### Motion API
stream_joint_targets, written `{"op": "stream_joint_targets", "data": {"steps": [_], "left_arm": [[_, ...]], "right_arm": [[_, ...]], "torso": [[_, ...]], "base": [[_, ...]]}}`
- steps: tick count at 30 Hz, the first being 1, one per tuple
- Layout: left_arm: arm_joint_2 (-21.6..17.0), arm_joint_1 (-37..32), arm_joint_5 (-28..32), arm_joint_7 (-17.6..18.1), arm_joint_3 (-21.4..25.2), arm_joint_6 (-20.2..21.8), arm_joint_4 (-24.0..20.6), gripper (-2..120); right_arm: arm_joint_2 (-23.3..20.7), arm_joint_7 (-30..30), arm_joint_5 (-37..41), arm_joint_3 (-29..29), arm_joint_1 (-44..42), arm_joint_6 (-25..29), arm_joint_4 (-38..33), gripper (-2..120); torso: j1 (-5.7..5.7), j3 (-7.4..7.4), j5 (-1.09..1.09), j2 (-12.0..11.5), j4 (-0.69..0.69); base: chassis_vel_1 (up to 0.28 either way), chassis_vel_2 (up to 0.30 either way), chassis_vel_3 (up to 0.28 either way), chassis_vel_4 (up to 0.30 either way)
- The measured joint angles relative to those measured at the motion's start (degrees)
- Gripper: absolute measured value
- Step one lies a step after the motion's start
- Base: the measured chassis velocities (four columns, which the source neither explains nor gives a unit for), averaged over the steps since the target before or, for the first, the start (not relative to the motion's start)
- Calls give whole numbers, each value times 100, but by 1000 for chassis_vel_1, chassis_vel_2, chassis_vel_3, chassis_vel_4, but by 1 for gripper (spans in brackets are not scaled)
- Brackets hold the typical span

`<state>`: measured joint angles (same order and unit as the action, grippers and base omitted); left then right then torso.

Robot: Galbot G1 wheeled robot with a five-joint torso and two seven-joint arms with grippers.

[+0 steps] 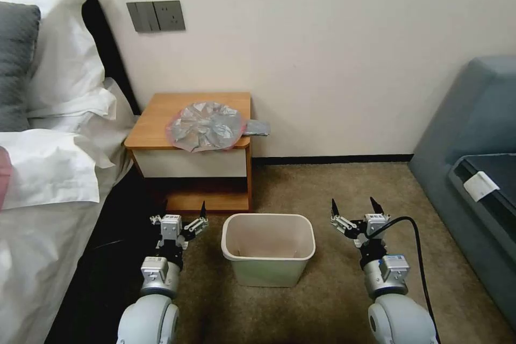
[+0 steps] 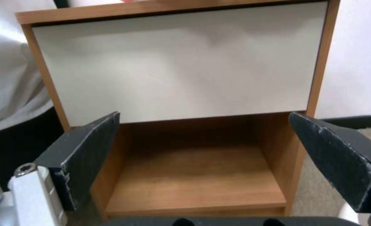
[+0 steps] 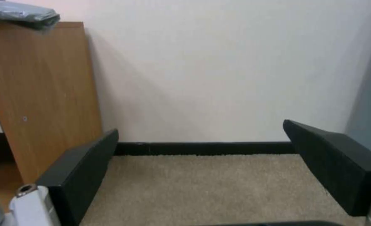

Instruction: Pick up the garbage bag from the table and place it over the trash can.

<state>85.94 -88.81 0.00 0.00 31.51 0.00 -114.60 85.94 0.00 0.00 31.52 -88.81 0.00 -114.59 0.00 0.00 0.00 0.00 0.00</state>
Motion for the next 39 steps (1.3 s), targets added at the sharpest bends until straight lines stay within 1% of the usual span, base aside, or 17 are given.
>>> {"op": "stream_joint_targets", "data": {"steps": [22,24,25,26,30,31,33,34,37,38,39], "left_arm": [[1,-11,0,0,4,0,-9,100],[22,-105,16,8,60,7,-170,100],[46,-215,41,21,129,16,-349,100],[46,-215,41,21,129,16,-349,100],[141,-627,140,76,380,65,-1040,100],[141,-627,140,76,380,65,-1040,100],[191,-840,189,101,508,90,-1390,100],[191,-840,189,101,508,90,-1390,100],[264,-1163,262,139,707,129,-1926,100],[264,-1163,262,139,707,129,-1926,100],[283,-1247,282,151,759,138,-2069,100]], "right_arm": [[5,-5,-5,-10,-47,0,-77,100],[44,-40,-41,-95,-237,9,-382,100],[77,-73,-69,-154,-387,22,-617,100],[77,-73,-69,-154,-387,22,-617,100],[189,-192,-172,-371,-917,73,-1464,100],[189,-192,-172,-371,-917,73,-1464,100],[246,-248,-222,-482,-1185,99,-1888,100],[246,-248,-222,-482,-1185,99,-1888,100],[321,-345,-260,-644,-1577,129,-2508,100],[321,-345,-260,-644,-1577,129,-2508,100],[292,-406,-139,-668,-1649,115,-2605,100]], "torso": [[0,0,0,0,-1],[0,0,1,0,0],[0,0,-1,0,0],[0,0,-1,0,0],[0,0,0,0,-1],[0,0,0,0,-1],[0,0,0,0,-1],[0,0,0,0,-1],[0,0,1,0,0],[0,0,1,0,0],[0,-1,3,0,0]], "base": [[0,0,0,0],[0,0,0,0],[0,0,0,0],[0,0,0,0],[0,0,0,0],[0,0,0,0],[0,0,0,0],[0,0,0,0],[0,0,0,0],[0,0,0,0],[0,0,0,0]]}}
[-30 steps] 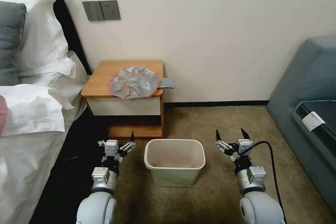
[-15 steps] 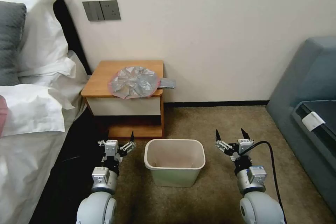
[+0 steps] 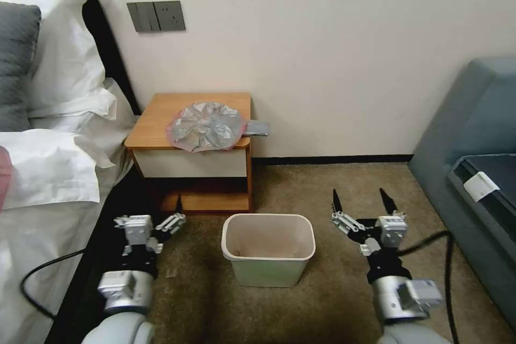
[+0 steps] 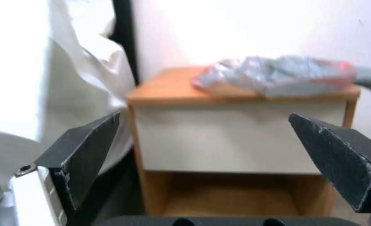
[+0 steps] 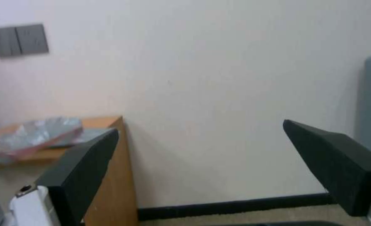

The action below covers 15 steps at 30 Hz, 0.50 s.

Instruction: Pick up the garbage bag from the table and place it over the trash can.

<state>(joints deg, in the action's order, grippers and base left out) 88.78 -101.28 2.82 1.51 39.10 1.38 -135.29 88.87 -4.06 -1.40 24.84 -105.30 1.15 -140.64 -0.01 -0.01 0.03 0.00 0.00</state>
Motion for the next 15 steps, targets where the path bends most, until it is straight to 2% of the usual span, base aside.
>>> {"op": "stream_joint_targets", "data": {"steps": [3,7,15], "left_arm": [[73,-311,69,42,189,35,-518,100],[147,-632,138,81,382,73,-830,100],[175,-750,168,97,454,90,-845,100]], "right_arm": [[-76,-87,246,-16,-45,-81,-35,100],[-137,-117,399,-20,-40,-144,-2,100],[-245,-168,590,-37,-15,-201,49,100]], "torso": [[1,0,-4,0,-1],[1,0,-4,0,0],[1,1,-3,0,-1]], "base": [[0,0,0,0],[0,0,0,0],[0,0,0,0]]}}
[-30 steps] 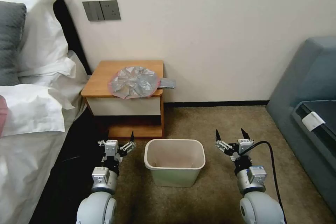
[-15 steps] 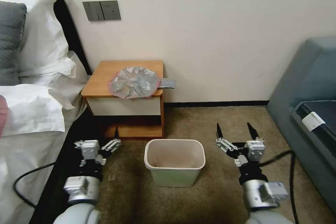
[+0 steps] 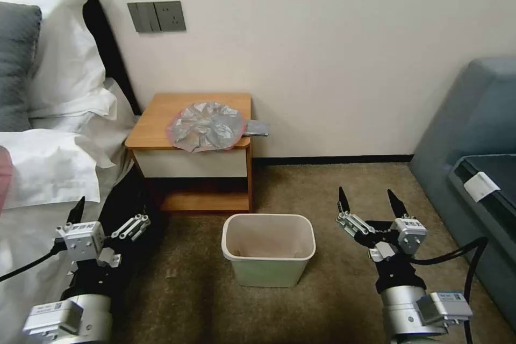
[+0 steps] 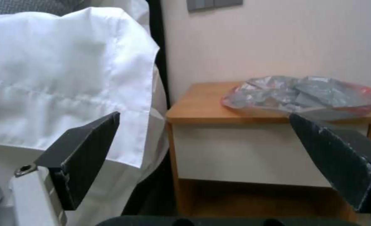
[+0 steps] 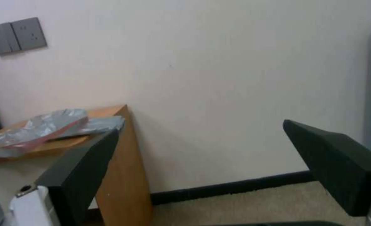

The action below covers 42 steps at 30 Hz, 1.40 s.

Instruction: Pick up the garbage bag from the table and place it over the trash can.

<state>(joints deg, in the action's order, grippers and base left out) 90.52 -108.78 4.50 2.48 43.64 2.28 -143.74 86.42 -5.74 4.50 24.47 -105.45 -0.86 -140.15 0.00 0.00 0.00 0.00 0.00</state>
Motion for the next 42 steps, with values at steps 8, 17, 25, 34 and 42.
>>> {"op": "stream_joint_targets", "data": {"steps": [8,17,25,34,42], "left_arm": [[-601,-345,305,-122,-22,332,14,100],[-718,-429,360,-152,-44,332,33,100],[-693,-481,378,-157,-58,244,39,100],[-541,-580,421,-188,-41,106,47,100],[-511,-604,426,-200,-41,68,48,100]], "right_arm": [[-61,-41,210,-12,14,-23,33,100],[-190,-112,555,-14,118,-64,101,100],[-340,-109,1339,-54,278,-228,108,100],[-1257,-1019,6147,-121,2410,-1142,540,100],[-1255,-1473,9285,-256,4244,-1455,1877,100]], "torso": [[0,0,0,0,1],[0,0,0,0,1],[0,0,0,0,1],[0,1,-2,0,0],[0,1,0,-1,0]], "base": [[0,0,0,0],[0,0,0,0],[0,0,0,0],[0,0,0,0],[0,0,0,0]]}}
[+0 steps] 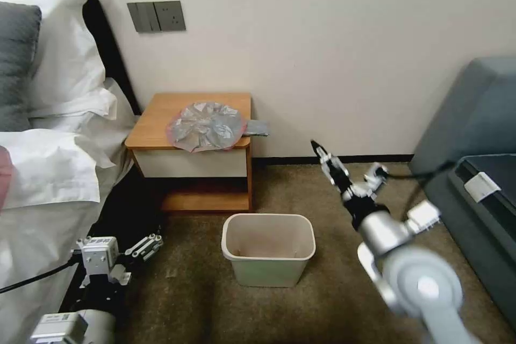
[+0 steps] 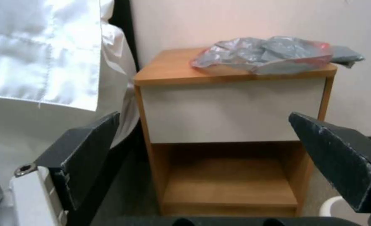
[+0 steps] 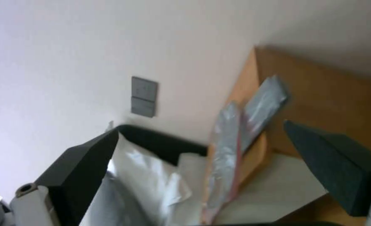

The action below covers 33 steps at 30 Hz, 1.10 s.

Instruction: Pick up the garbage bag from the table and place it over the trash can.

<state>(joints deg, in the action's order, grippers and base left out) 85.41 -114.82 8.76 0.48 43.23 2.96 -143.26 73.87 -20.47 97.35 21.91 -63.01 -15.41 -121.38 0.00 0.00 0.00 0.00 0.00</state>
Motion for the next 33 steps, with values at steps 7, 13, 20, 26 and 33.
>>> {"op": "stream_joint_targets", "data": {"steps": [7,13,20,26,33], "left_arm": [[97,-196,0,1,56,-67,2,100],[131,-268,-1,3,80,-100,2,100],[143,-272,5,3,95,-100,2,100],[144,-275,8,3,97,-100,2,100],[146,-272,10,4,97,-100,2,100]], "right_arm": [[546,-171,699,-362,1084,-153,1459,100],[838,32,325,-689,1706,-153,2670,100],[1114,397,-185,-795,2123,-63,3524,100],[1306,544,-387,-832,2348,25,3918,82],[1317,538,-424,-858,2348,32,3955,61]], "torso": [[0,1,1,0,-2],[0,0,1,0,0],[0,0,1,0,0],[0,0,1,0,0],[0,0,0,0,0]], "base": [[0,0,0,0],[0,0,0,0],[0,0,0,0],[0,0,0,0],[0,0,0,0]]}}
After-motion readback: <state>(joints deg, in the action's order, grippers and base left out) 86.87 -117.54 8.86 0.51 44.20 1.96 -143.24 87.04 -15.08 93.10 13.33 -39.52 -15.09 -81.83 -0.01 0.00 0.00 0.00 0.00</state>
